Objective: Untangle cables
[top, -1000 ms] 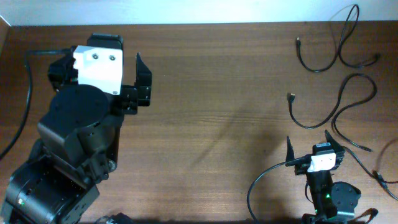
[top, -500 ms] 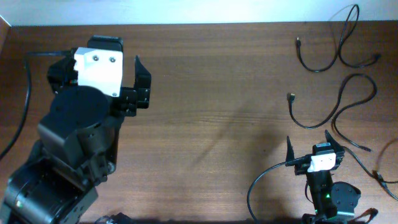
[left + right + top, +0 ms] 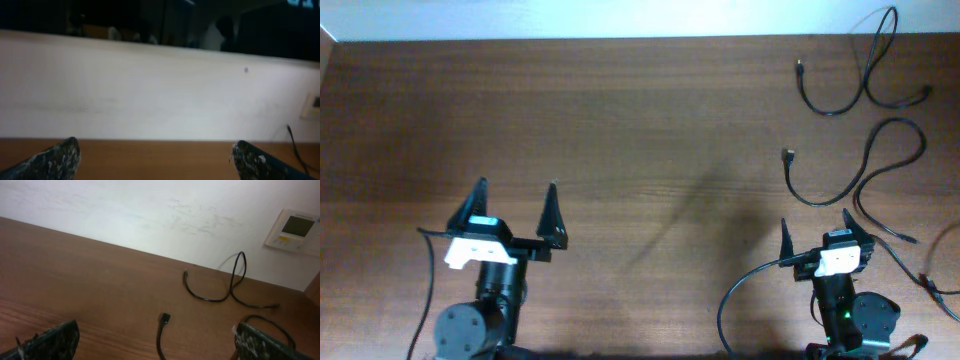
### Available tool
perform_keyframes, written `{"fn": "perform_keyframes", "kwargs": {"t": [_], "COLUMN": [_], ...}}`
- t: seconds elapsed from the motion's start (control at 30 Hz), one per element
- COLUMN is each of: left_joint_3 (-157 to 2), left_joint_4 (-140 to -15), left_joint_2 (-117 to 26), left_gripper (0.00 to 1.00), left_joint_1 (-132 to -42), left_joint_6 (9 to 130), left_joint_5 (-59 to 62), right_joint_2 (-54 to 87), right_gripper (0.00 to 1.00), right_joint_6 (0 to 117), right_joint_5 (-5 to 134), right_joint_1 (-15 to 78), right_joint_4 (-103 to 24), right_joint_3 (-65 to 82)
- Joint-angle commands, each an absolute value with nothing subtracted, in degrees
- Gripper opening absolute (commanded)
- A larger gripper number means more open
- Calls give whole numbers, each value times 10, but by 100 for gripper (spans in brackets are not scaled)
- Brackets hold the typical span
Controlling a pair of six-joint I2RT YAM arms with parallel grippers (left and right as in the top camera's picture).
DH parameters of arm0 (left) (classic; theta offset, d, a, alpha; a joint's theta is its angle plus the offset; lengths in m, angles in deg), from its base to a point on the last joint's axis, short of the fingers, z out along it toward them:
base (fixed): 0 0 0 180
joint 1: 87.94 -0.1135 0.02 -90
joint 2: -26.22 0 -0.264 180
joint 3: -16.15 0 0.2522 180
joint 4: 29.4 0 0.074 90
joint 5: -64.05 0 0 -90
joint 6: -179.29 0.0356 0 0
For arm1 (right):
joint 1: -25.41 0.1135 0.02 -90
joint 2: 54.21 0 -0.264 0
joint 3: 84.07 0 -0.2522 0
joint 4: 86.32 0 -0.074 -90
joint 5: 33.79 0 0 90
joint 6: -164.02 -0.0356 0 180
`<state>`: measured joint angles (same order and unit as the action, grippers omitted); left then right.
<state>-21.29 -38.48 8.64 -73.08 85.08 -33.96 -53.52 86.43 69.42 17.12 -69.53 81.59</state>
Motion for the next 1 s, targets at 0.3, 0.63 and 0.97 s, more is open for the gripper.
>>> {"fn": "perform_keyframes", "kwargs": {"t": [0.3,0.63,0.97], "left_joint_3": [15,19,19], "left_joint_4": [-231,-397,-476], "left_joint_2": [198,228,259], "left_gripper": [99,99,99], "left_joint_1": [-842,-912,-897], "left_joint_6": [843,844,850], "left_joint_5": [-261,-220,-221], "right_joint_2": [-540,-540,-540], "right_gripper": [99,98,98], "right_joint_6": [860,860,860], "right_joint_5": [697,697,697], "right_joint_1": [168,168,168], "right_joint_4": [-691,-691,-691], "right_joint_3": [818,818,818]}}
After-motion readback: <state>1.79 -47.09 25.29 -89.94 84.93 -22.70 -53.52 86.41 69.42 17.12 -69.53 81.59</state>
